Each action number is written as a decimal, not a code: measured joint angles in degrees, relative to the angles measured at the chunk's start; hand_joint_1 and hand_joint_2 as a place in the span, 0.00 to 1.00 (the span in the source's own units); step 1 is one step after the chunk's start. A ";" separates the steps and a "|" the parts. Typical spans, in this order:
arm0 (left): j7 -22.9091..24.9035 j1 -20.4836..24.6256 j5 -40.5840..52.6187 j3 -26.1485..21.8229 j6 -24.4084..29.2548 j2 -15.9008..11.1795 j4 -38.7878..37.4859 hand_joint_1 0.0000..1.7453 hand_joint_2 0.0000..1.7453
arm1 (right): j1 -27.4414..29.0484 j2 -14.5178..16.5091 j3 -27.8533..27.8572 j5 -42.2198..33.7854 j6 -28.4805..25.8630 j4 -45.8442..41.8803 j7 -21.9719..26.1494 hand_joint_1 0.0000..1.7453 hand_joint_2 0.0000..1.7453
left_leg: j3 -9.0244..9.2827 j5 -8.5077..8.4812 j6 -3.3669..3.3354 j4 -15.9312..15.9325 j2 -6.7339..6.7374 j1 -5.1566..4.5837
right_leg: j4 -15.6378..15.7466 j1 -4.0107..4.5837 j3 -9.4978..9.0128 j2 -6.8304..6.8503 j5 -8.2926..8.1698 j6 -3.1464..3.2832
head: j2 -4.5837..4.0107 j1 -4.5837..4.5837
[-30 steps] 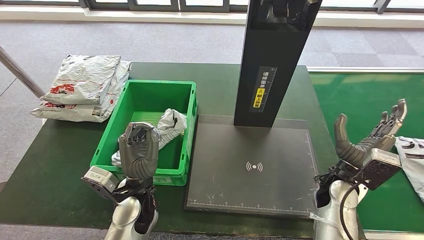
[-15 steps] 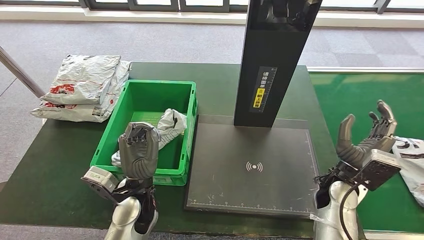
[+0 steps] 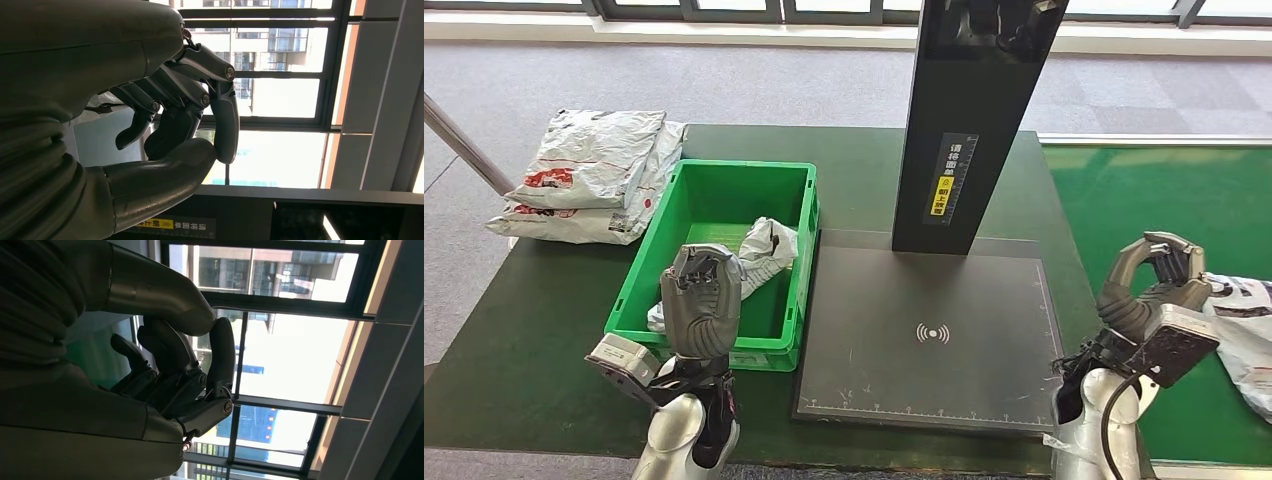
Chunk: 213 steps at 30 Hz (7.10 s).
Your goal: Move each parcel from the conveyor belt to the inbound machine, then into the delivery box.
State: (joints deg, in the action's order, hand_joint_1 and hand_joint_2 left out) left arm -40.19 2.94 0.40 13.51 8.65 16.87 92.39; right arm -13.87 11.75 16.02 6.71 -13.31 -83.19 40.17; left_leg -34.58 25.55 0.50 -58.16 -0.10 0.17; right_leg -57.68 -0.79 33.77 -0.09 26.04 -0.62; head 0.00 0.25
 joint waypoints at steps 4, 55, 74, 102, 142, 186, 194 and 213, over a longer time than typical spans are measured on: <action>0.00 -0.01 0.03 0.00 0.00 0.00 0.08 0.92 1.00 | 0.00 0.00 0.00 0.18 -0.01 0.00 0.00 1.00 1.00 | 0.00 0.00 0.00 0.00 0.00 0.00 | 0.00 0.00 0.00 0.00 0.00 0.00 | 0.00 -0.01; 0.00 -0.02 -0.28 0.00 1.03 0.00 0.13 0.53 1.00 | -2.10 -0.02 -0.55 1.58 -0.87 3.54 -0.02 0.58 1.00 | -0.01 0.00 0.00 0.00 -0.04 0.00 | 0.00 0.00 -0.01 0.05 0.00 0.00 | 0.01 -0.01; -0.01 -0.13 -0.01 0.00 0.52 -0.02 0.93 1.00 1.00 | -1.42 -0.02 -0.83 3.09 -1.10 3.49 0.04 0.98 1.00 | -0.01 0.00 0.00 0.00 -0.05 0.00 | 0.00 0.00 -0.02 0.07 0.00 0.00 | 0.00 -0.01; -0.01 -0.15 -0.03 0.00 1.43 -0.02 0.98 0.00 1.00 | -1.51 -0.02 -0.85 2.67 -1.21 3.85 0.04 0.00 0.00 | -0.02 0.00 0.00 0.00 -0.07 0.00 | 0.00 0.00 -0.02 0.08 0.00 0.00 | 0.00 -0.01; 0.00 -1.18 -0.71 -0.13 1.51 -0.02 0.85 0.00 1.00 | -6.18 -4.36 13.84 82.43 -26.65 16.94 -50.14 0.00 1.00 | -0.07 0.00 -0.04 -0.02 -0.27 -0.02 | 0.01 -0.01 -0.03 0.31 0.01 -0.02 | 0.00 0.01; 0.00 -1.01 -1.04 -0.13 -0.08 0.00 -1.38 0.00 1.00 | -15.83 -21.11 7.02 82.44 -25.75 58.97 -76.89 0.00 1.00 | -0.07 0.00 -0.06 -0.04 -0.28 -0.03 | 0.01 -0.02 -0.02 0.31 0.03 -0.06 | 0.00 0.01; 0.00 -0.99 -1.10 -0.13 -0.10 0.00 -1.54 0.00 1.00 | -16.23 -21.35 7.02 82.45 -24.48 60.24 -77.15 0.00 1.00 | -0.08 0.01 -0.06 -0.04 -0.28 -0.03 | 0.01 -0.03 -0.03 0.31 0.03 -0.06 | 0.00 0.02; 0.00 -0.87 -2.07 -0.26 -1.70 0.02 -2.08 0.00 1.00 | -19.00 -19.74 8.04 82.42 -6.11 63.11 -67.92 1.00 1.00 | -0.07 0.00 -0.06 -0.03 -0.27 -0.02 | 0.01 -0.02 -0.04 0.29 0.03 -0.06 | 0.00 0.01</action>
State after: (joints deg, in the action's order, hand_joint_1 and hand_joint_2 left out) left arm -40.19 2.07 -1.66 13.25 6.94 16.90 90.31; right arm -32.87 -7.98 24.06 89.13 -19.41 -20.08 -27.75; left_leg -34.65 25.55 0.44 -58.20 -0.38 0.14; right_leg -57.67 -0.81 33.73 0.20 26.07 -0.68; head 0.00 0.25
